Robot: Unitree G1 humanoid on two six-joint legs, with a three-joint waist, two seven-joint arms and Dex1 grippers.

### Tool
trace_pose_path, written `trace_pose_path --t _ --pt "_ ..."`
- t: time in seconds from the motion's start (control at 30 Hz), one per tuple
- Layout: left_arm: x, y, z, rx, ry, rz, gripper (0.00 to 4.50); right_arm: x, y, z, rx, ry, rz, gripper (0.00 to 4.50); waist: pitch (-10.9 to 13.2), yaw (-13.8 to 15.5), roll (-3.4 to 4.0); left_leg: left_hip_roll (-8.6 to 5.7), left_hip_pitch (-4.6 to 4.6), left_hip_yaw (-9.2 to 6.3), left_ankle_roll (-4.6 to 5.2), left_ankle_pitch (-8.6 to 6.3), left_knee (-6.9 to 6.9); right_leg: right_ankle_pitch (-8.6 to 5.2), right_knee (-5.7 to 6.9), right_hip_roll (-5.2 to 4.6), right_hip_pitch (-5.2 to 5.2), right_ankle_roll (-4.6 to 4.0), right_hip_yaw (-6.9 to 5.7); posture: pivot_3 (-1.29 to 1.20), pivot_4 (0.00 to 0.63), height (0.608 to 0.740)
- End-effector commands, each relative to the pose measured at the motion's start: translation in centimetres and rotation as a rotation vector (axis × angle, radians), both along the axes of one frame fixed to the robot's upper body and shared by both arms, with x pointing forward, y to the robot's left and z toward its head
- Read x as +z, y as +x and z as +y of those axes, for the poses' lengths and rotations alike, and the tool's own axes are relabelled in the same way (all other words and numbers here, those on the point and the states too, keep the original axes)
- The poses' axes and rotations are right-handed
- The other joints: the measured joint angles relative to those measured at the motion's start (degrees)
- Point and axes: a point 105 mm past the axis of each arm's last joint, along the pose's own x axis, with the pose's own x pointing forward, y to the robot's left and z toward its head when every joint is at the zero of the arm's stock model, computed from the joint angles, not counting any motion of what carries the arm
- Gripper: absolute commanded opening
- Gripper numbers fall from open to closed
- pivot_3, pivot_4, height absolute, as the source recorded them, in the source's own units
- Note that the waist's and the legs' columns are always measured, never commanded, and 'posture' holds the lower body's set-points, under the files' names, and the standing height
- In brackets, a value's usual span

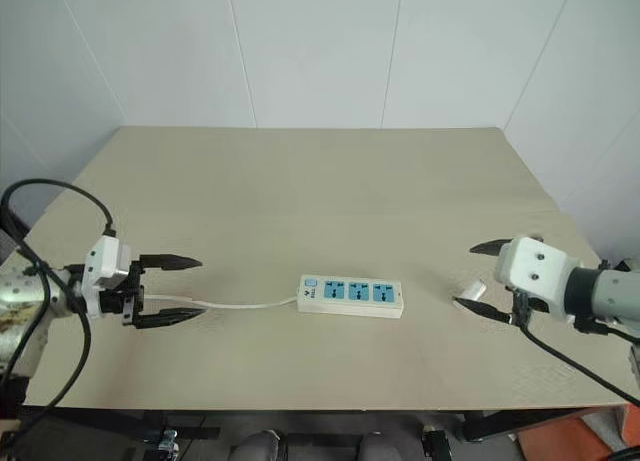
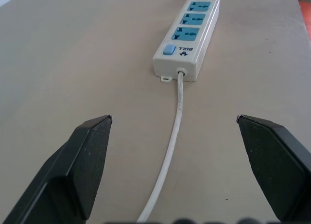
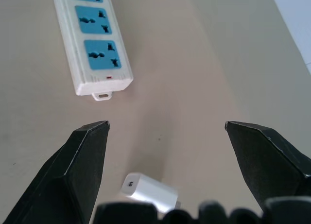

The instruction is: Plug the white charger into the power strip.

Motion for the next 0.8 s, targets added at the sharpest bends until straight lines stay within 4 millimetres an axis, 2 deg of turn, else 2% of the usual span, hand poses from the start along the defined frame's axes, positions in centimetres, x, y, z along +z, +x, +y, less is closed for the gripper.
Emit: trace_pose_path --t 0.03,0.27,0.47,0.6,0.8 --pt "1.7 -0.7 0.5 0.049 -0.012 -0.071 4.48 1.4 0.7 0.0 0.033 -0.034 -0.037 4.50 0.0 0.0 0.01 0.00 0.00 0.00 0.00 0.00 -0.02 0.02 -0.01 0.00 -0.01 -0.04 0.00 0.00 0.150 0.740" --pt "1.8 -1.5 0.7 0.089 -0.025 -0.098 4.48 1.6 1.4 -0.2 0.061 -0.040 -0.009 4.50 0.0 0.3 0.01 -0.01 -0.16 0.02 0.00 0.00 -0.08 0.13 0.01 -0.01 -0.22 -0.36 0.00 0.00 0.150 0.740" --pt "2.1 -0.9 -1.1 0.022 -0.130 -0.151 4.48 1.7 1.4 -0.4 0.071 -0.059 -0.015 4.50 0.0 0.2 0.01 0.00 -0.14 0.10 0.00 0.00 -0.07 0.14 0.06 0.01 -0.27 -0.37 0.03 0.00 0.150 0.740" --pt "1.1 0.7 -2.3 -0.101 -0.166 -0.092 4.48 1.9 0.4 0.1 0.082 -0.054 -0.025 4.50 0.0 0.7 0.07 -0.01 -0.15 0.09 0.00 0.01 -0.03 0.15 0.12 0.03 -0.26 -0.36 0.01 0.00 0.150 0.740" --pt "1.0 4.8 -3.9 -0.257 -0.182 -0.077 4.48 0.5 -2.0 1.6 0.070 -0.017 -0.025 4.50 0.0 0.8 0.05 -0.06 -0.25 0.07 0.01 0.01 0.03 0.15 0.09 0.06 -0.26 -0.30 0.01 0.00 0.150 0.740"
